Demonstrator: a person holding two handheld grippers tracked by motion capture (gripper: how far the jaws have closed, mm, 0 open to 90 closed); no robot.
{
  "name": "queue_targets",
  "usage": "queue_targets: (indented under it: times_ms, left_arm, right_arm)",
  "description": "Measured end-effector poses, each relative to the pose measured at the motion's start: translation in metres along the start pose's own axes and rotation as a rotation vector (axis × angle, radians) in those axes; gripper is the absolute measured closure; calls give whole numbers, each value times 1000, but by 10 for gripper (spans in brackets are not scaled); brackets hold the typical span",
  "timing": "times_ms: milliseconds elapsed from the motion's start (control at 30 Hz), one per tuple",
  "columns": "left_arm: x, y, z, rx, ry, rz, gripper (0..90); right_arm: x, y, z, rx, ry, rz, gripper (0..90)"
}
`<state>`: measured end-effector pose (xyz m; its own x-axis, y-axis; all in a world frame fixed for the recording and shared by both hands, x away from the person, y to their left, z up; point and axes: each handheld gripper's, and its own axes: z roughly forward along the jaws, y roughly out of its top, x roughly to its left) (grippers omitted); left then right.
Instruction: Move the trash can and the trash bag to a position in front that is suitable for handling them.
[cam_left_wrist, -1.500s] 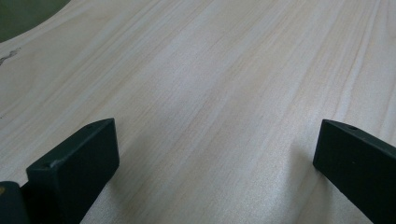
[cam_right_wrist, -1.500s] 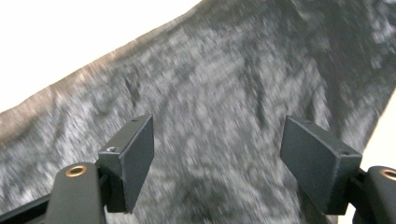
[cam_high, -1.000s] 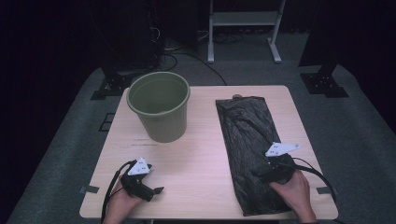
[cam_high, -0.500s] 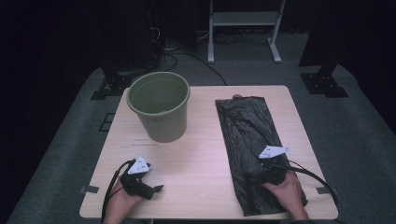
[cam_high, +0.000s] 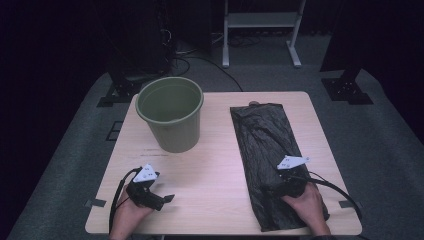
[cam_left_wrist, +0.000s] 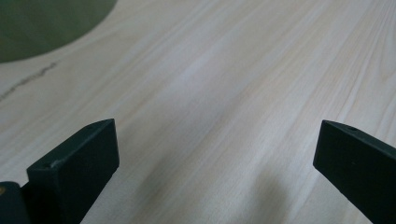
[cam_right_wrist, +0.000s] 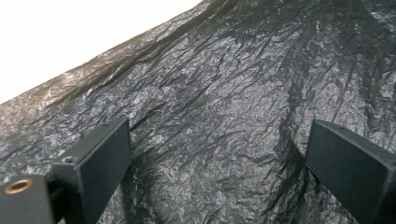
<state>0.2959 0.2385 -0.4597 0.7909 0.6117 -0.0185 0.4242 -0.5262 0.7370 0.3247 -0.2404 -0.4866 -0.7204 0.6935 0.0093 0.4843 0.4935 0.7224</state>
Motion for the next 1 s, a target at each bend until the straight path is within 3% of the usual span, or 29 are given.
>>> queue_targets:
  times_ms: [400, 1000]
  left_arm:
    - [1, 24, -23, -50, -16, -20, 0]
    - [24, 74, -63, -100, 15, -36, 0]
  right_arm:
    - [0, 0, 0, -1, 0, 2, 58]
    - [0, 0, 0, -2, 0, 3, 59]
